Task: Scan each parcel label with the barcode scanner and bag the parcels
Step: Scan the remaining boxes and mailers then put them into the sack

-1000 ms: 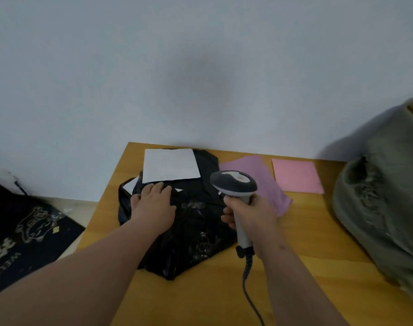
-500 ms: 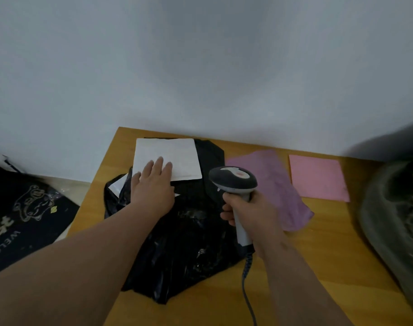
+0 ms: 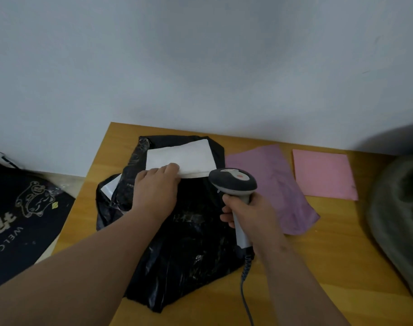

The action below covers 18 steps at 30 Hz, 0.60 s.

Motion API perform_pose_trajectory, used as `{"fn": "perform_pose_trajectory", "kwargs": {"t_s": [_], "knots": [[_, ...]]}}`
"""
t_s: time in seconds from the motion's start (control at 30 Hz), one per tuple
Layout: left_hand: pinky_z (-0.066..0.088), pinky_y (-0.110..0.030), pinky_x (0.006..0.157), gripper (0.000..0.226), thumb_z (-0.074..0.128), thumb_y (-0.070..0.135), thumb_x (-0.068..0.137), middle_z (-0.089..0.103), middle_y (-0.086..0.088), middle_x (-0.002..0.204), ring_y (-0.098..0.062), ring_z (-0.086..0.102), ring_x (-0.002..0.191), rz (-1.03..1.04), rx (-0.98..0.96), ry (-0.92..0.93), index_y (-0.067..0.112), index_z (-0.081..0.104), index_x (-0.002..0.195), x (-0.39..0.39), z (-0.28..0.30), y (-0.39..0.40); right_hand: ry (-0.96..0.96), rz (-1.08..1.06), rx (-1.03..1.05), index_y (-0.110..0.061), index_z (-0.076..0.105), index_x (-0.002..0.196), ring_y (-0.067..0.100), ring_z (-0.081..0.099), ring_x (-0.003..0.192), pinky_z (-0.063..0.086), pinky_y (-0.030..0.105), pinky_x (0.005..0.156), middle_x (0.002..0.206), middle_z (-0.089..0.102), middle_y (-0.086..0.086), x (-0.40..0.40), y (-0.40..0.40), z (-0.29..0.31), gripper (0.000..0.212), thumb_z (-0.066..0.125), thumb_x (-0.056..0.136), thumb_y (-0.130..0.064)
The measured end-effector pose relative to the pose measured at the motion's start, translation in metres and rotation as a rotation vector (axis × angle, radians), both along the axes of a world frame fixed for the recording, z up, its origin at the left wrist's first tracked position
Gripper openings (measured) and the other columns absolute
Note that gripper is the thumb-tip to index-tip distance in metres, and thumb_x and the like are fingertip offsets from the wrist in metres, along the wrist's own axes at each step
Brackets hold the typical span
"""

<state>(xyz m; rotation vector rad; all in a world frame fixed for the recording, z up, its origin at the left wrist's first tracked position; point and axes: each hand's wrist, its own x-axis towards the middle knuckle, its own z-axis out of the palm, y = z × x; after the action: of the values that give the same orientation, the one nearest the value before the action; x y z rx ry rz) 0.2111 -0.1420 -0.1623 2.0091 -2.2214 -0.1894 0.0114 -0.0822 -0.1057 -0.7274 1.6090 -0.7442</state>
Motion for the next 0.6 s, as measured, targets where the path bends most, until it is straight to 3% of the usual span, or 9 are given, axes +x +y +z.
{"fn": "perform_pose_trajectory", "kwargs": {"t_s": [0.07, 0.2, 0.33, 0.47, 0.53, 0.6], "knots": [[0.038, -0.039, 0.084, 0.021, 0.049, 0.024, 0.099, 0.068, -0.004, 0.106, -0.031, 0.063, 0.094, 0.039, -0.032, 0.110, 0.016, 0.058, 0.117, -0.008, 0.007, 0.005, -0.005, -0.021, -0.010, -0.016, 0.064, 0.091, 0.011, 0.073, 0.068, 0.059, 0.033, 0.072, 0.086, 0.074, 0.007, 0.000, 0.003, 0.003, 0.008, 0.068, 0.092, -0.022], [0.040, -0.037, 0.071, 0.020, 0.048, 0.027, 0.101, 0.057, -0.003, 0.118, -0.033, 0.057, 0.083, 0.190, -0.107, 0.415, 0.015, 0.056, 0.115, -0.019, 0.032, 0.014, -0.027, -0.076, -0.045, -0.013, 0.066, 0.097, 0.012, 0.074, 0.068, 0.058, 0.031, 0.069, 0.088, 0.074, 0.008, -0.001, 0.011, 0.013, 0.011, 0.068, 0.091, -0.021], [0.045, -0.036, 0.071, 0.011, 0.046, 0.026, 0.101, 0.053, 0.005, 0.105, -0.018, 0.053, 0.087, 0.393, -0.144, 0.670, 0.021, 0.054, 0.106, -0.022, 0.060, 0.017, -0.068, -0.144, -0.107, -0.011, 0.067, 0.101, 0.016, 0.075, 0.073, 0.057, 0.028, 0.066, 0.086, 0.075, 0.007, -0.003, 0.028, 0.030, 0.013, 0.068, 0.091, -0.020], [0.059, -0.052, 0.073, 0.017, 0.045, 0.031, 0.101, 0.065, -0.003, 0.094, -0.026, 0.065, 0.086, 0.608, -0.031, 1.089, 0.023, 0.054, 0.089, -0.024, 0.079, 0.025, -0.105, -0.176, -0.145, -0.010, 0.068, 0.101, 0.020, 0.075, 0.073, 0.058, 0.032, 0.068, 0.082, 0.074, 0.008, -0.004, 0.048, 0.049, 0.015, 0.069, 0.092, -0.022], [0.057, -0.060, 0.076, 0.018, 0.046, 0.035, 0.100, 0.067, -0.010, 0.097, -0.034, 0.066, 0.086, 0.642, 0.040, 1.148, 0.024, 0.057, 0.090, -0.024, 0.084, 0.034, -0.105, -0.179, -0.155, -0.008, 0.069, 0.098, 0.019, 0.075, 0.071, 0.059, 0.032, 0.067, 0.079, 0.074, 0.007, -0.004, 0.058, 0.059, 0.016, 0.070, 0.091, -0.023], [0.057, -0.057, 0.076, 0.019, 0.044, 0.032, 0.101, 0.067, -0.008, 0.096, -0.032, 0.065, 0.083, 0.649, 0.086, 1.184, 0.025, 0.058, 0.091, -0.026, 0.088, 0.045, -0.098, -0.181, -0.175, -0.007, 0.070, 0.095, 0.018, 0.074, 0.069, 0.059, 0.032, 0.067, 0.078, 0.074, 0.007, -0.004, 0.070, 0.068, 0.016, 0.071, 0.091, -0.023]]}}
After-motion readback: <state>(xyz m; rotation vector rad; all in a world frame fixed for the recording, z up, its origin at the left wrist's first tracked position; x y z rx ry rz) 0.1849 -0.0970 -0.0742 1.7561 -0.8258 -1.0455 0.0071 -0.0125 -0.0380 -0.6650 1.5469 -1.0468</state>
